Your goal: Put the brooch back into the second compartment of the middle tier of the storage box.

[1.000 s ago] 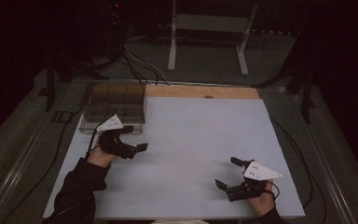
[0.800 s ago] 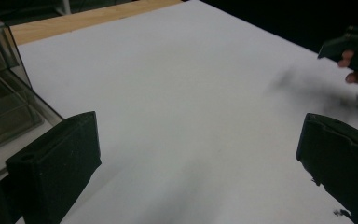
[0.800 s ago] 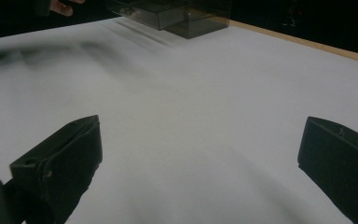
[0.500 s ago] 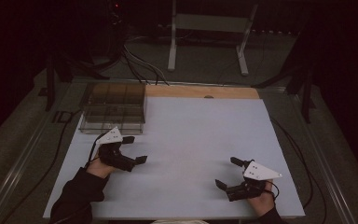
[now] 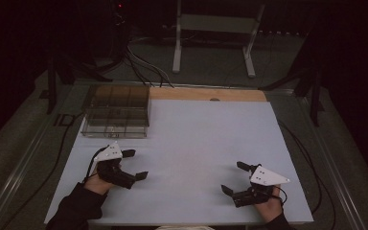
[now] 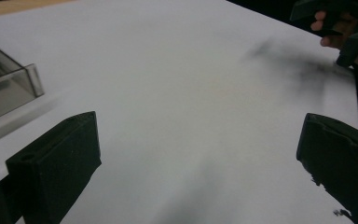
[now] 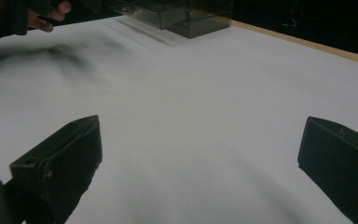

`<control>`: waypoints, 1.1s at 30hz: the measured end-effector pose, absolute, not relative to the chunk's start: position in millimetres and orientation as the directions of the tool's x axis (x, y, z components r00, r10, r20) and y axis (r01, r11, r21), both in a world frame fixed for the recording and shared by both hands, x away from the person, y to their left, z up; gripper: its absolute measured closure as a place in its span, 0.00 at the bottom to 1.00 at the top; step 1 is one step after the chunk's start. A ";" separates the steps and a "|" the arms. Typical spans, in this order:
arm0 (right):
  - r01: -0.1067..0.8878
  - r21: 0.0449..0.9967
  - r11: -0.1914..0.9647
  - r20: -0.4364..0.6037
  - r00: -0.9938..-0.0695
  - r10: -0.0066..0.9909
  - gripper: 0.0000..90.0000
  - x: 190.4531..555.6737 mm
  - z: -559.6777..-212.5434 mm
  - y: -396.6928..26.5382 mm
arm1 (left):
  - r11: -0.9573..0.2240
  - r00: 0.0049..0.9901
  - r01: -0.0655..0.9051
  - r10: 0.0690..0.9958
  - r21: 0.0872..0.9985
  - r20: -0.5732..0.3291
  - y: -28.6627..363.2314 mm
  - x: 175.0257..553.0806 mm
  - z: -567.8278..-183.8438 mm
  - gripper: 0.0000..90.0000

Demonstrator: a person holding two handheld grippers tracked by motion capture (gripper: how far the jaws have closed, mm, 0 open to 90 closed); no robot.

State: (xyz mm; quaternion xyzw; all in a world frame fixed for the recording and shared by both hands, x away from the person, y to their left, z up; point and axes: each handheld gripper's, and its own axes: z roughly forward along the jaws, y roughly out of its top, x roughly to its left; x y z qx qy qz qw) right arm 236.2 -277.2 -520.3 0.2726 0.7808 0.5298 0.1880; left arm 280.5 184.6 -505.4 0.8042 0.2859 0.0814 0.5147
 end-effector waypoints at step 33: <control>0.230 0.926 0.299 -0.006 -0.783 0.622 0.00 237.1 -521.2 -277.0 | -0.269 0.767 0.400 0.622 0.876 -0.160 230.0 237.6 -532.6 0.01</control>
